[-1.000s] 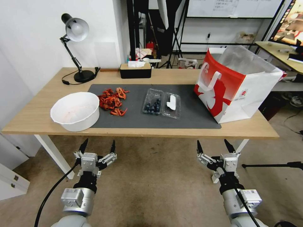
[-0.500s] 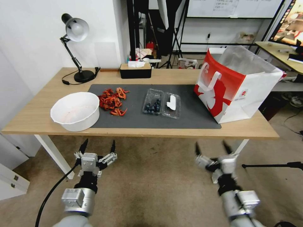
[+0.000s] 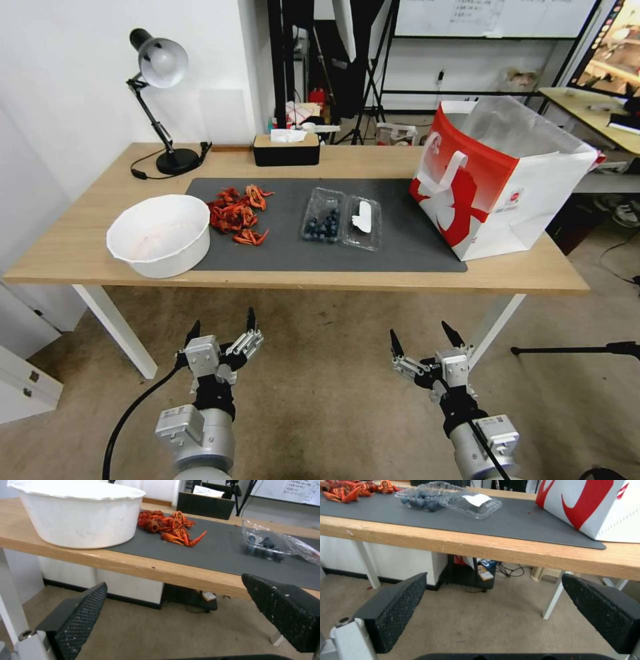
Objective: Close the takeout container lid, then place the container into the takeout bag.
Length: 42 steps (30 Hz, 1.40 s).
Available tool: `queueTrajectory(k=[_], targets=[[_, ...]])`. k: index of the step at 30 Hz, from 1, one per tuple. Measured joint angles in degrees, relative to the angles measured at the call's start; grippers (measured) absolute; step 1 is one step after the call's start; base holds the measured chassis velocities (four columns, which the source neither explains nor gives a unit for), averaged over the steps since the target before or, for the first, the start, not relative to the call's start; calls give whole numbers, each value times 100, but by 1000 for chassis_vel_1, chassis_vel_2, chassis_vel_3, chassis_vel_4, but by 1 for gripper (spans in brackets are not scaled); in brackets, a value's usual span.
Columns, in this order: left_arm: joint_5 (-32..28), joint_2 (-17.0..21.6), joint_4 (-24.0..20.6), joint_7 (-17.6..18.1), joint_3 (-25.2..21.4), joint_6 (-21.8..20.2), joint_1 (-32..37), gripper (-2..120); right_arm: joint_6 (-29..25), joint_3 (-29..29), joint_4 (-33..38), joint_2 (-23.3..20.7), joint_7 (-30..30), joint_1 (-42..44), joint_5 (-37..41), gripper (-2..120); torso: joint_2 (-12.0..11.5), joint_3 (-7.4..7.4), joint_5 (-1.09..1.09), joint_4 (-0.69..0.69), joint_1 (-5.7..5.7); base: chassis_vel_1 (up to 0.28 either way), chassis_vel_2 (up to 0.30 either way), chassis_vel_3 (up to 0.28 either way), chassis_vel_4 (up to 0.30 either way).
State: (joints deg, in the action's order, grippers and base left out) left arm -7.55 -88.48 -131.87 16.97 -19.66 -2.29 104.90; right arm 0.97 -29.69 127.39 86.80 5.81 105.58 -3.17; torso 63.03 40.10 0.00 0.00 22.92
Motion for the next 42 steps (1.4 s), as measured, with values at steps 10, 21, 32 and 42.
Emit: queueTrajectory(k=[10, 21, 32, 42], targets=[[21, 34, 45, -159, -70, 123, -30, 100, -10, -2, -14, 3, -15, -23, -49, 100, 0, 1, 0, 0, 0, 0, 0, 0, 0], [18, 149, 134, -433, -215, 218, -49, 100, -9, -31, -66, -77, 0, -116, -35, 100, 0, 1, 0, 0, 0, 0, 0, 0, 0], [45, 248, 349, -591, -264, 444, -214, 100, 127, -5, -85, -256, -4, -534, 279, 100, 0, 1, 0, -1, 0, 0, 0, 0, 0], [-65, 477, 562, -728, -252, 470, -424, 100, 464, 97, -238, -824, -37, -1945, 1178, 100, 0, 1, 0, 0, 0, 0, 0, 0, 0]])
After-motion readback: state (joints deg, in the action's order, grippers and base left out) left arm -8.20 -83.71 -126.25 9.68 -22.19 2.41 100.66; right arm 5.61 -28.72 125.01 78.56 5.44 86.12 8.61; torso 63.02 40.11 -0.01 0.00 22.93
